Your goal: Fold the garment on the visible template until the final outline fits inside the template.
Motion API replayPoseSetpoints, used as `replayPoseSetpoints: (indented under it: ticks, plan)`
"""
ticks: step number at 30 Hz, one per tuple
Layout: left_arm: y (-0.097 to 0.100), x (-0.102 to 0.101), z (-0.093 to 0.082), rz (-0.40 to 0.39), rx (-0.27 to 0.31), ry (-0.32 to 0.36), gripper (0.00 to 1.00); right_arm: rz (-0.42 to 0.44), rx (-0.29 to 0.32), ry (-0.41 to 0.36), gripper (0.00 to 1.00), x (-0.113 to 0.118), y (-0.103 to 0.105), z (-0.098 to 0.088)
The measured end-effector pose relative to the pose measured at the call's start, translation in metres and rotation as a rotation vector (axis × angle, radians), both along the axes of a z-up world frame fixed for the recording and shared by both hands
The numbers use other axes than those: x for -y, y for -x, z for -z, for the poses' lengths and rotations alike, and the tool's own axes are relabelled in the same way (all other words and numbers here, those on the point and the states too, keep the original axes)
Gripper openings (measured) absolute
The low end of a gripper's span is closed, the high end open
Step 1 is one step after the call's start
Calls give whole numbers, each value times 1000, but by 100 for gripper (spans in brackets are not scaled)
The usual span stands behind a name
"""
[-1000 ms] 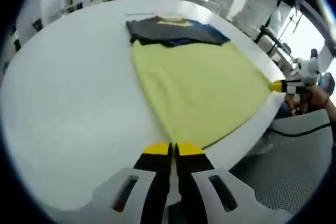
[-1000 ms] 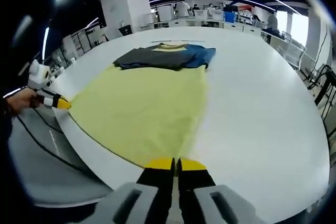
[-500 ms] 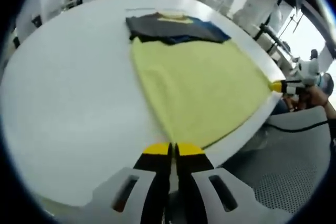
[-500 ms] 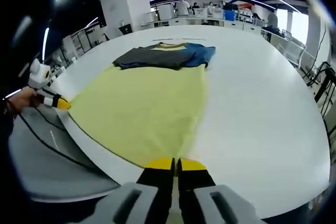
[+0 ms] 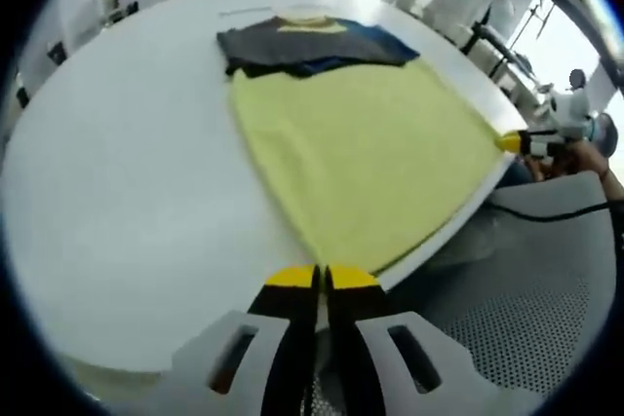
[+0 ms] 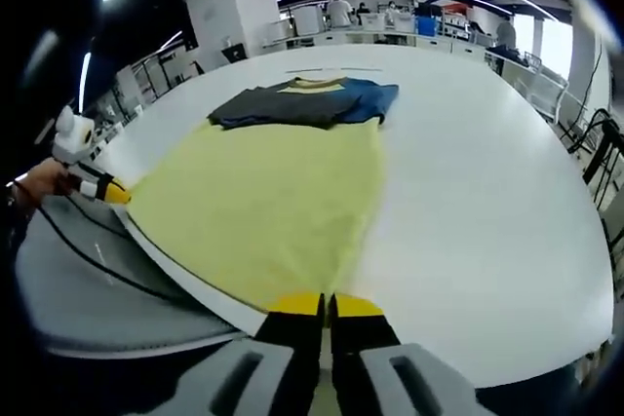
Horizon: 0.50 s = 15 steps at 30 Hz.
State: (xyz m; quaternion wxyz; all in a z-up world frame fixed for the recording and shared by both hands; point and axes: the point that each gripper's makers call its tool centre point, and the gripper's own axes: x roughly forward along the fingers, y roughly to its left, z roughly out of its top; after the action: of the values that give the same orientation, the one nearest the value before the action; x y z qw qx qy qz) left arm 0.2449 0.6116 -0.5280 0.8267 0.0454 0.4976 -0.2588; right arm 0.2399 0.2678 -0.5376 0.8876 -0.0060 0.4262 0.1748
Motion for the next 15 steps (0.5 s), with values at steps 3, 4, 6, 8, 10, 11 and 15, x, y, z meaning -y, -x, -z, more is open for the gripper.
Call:
replayPoseSetpoints:
  ticks: [3,4,6,8,10,11,15]
  plan:
    - [4,-1,1,4,-7,-2,0,-1,-5,-2,0,1,3,1]
    - [6,-1,1,6,-11,-3,0,-1,-6,-2,0,1,6,1]
    - [8,-1,2,9,-17,-5,0,-1,-10,-2,0,0,7,1]
    - [12,-1,2,15,-26,-9,0,3,-15,-2,0,0,9,1]
    - [14,-1,2,20,-34,-12,0,4,-18,-1,0,1,10,1]
    - [15,-1,2,23,-35,-13,0,4,-18,-1,0,1,10,0]
    - [18,-1,0,29,-40,-14,0,3,-21,-1,0,1,14,0]
